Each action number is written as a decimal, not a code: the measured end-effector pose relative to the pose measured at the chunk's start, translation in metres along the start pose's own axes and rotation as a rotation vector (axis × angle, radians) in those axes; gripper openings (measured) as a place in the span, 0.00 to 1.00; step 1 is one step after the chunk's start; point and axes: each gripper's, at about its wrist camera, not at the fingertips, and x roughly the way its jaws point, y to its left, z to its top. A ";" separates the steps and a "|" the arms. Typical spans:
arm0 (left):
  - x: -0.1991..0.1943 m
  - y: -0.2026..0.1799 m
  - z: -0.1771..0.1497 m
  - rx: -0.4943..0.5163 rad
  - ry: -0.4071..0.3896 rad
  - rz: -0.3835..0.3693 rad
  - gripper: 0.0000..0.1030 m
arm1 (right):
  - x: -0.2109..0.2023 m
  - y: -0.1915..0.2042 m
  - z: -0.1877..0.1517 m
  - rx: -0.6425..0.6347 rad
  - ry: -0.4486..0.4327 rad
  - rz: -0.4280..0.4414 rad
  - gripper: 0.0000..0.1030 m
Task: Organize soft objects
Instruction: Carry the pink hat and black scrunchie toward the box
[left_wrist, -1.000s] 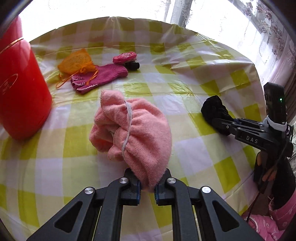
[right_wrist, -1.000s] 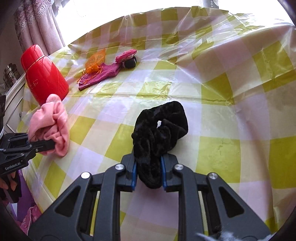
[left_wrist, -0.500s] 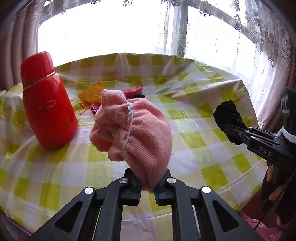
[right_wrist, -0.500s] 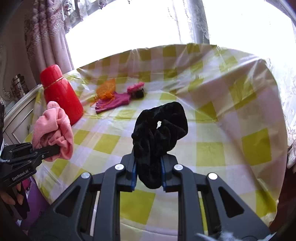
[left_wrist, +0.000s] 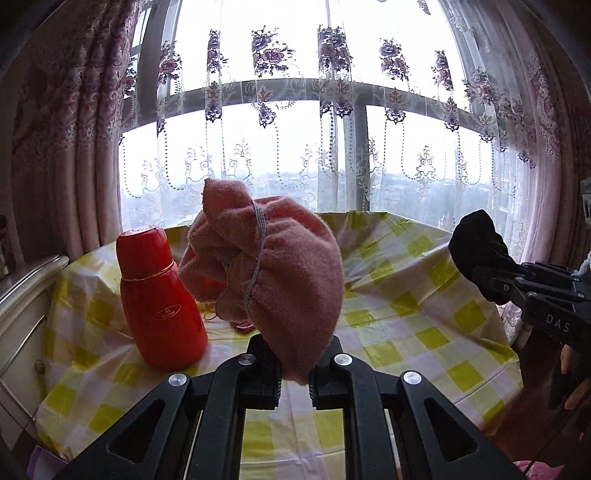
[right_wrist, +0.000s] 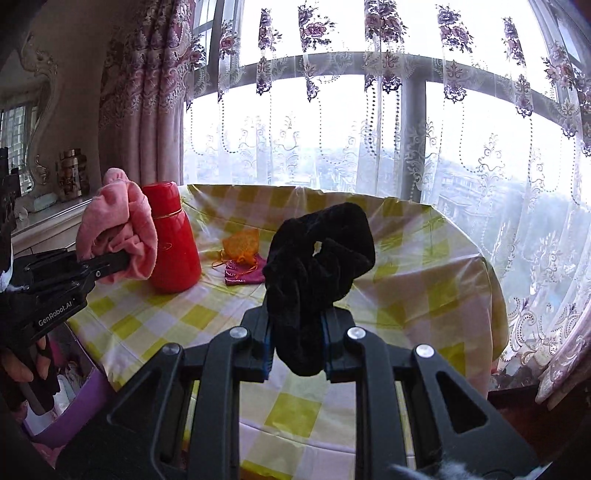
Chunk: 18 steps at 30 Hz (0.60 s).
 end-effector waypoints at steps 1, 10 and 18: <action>-0.002 -0.001 0.001 0.003 -0.001 -0.001 0.11 | -0.002 -0.001 0.001 0.007 -0.001 0.004 0.23; -0.006 0.000 -0.007 0.045 0.096 0.011 0.12 | -0.019 0.015 0.008 -0.037 -0.003 0.036 0.23; -0.036 0.029 -0.014 0.022 0.086 0.074 0.12 | -0.023 0.060 0.011 -0.136 0.008 0.129 0.23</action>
